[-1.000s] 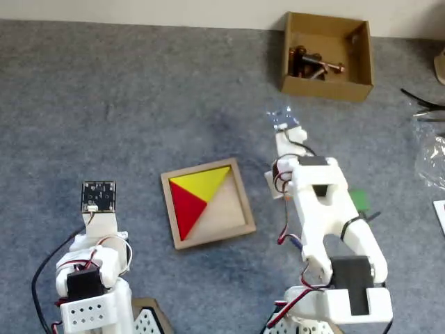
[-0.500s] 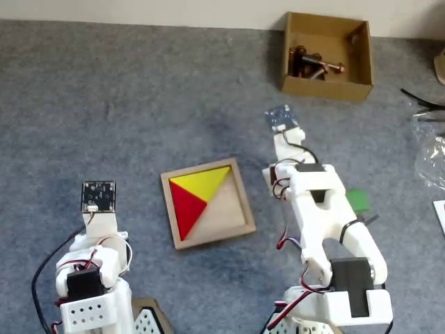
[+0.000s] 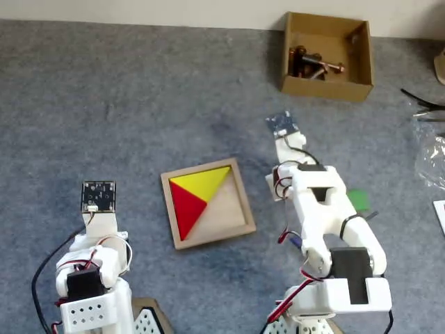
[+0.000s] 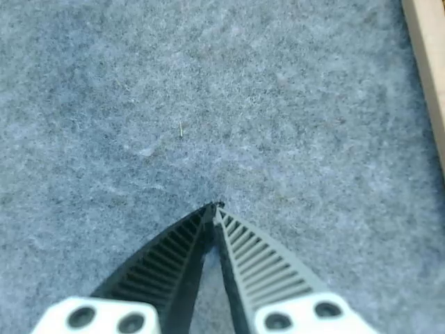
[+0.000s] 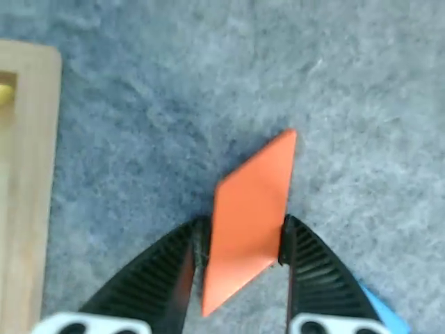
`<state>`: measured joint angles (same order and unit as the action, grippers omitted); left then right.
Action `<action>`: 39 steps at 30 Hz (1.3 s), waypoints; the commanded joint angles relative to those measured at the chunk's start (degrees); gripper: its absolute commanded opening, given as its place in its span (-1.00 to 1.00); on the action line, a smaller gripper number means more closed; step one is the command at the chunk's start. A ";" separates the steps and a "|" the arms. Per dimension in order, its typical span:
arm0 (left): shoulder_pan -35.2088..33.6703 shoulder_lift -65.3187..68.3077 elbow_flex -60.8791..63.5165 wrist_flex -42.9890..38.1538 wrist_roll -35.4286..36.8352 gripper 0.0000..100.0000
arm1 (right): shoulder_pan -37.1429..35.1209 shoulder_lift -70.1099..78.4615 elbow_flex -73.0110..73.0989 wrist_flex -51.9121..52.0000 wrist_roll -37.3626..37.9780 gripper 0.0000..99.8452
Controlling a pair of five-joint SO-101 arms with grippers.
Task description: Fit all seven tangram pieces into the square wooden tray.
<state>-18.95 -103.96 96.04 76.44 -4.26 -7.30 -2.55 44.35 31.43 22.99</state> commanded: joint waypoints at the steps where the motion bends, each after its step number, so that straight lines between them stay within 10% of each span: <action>1: -0.75 -0.40 1.10 0.26 0.53 -0.99 | 0.57 -0.40 -0.84 -1.01 0.97 -0.68; 39: -0.75 -0.40 1.10 0.26 0.53 -0.99 | -2.42 -15.69 -0.57 10.86 -4.13 -0.94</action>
<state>-18.95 -103.96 96.04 76.44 -4.26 -8.18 -15.12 44.44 38.29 20.62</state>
